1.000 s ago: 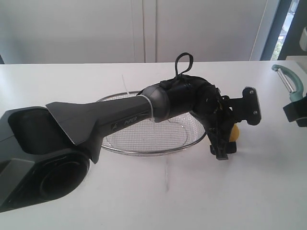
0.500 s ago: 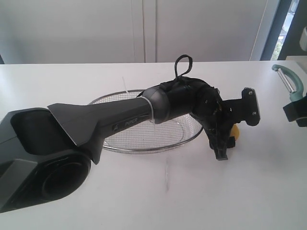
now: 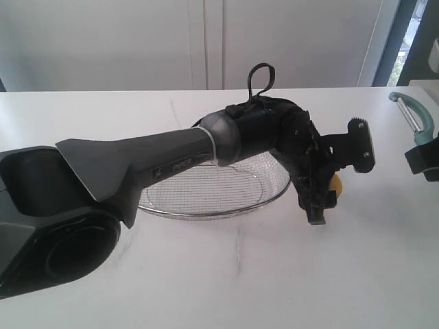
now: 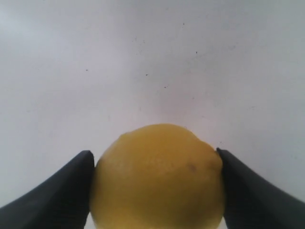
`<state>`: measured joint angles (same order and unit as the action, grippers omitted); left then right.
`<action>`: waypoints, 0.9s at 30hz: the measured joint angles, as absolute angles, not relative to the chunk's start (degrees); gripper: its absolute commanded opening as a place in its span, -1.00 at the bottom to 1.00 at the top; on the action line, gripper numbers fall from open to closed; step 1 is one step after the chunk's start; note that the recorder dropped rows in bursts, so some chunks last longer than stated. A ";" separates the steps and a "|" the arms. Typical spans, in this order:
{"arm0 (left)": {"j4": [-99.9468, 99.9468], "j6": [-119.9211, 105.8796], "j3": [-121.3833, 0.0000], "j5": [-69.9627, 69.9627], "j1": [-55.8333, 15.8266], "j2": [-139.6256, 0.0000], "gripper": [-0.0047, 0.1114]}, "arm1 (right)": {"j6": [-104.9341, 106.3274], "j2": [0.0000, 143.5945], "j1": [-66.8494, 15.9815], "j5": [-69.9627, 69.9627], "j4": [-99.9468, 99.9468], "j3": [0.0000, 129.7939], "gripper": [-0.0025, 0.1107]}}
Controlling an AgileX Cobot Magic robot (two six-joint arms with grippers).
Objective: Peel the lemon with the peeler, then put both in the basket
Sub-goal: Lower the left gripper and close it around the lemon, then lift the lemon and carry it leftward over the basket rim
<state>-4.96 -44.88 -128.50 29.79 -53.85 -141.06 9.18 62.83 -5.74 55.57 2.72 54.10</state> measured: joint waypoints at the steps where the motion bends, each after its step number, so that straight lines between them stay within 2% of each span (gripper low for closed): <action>1: -4.96 -44.62 -128.50 30.38 -53.85 -140.43 -0.92 | 9.18 62.83 -5.74 55.57 2.72 54.10 -0.96; 19: -3.17 -42.89 -128.50 39.63 -53.69 -134.71 -0.92 | 9.18 62.83 -5.74 55.57 2.72 54.10 -0.96; 27: -2.80 -40.81 -128.50 46.85 -49.10 -131.78 -0.92 | 9.18 62.83 -5.74 55.57 2.72 54.10 -0.96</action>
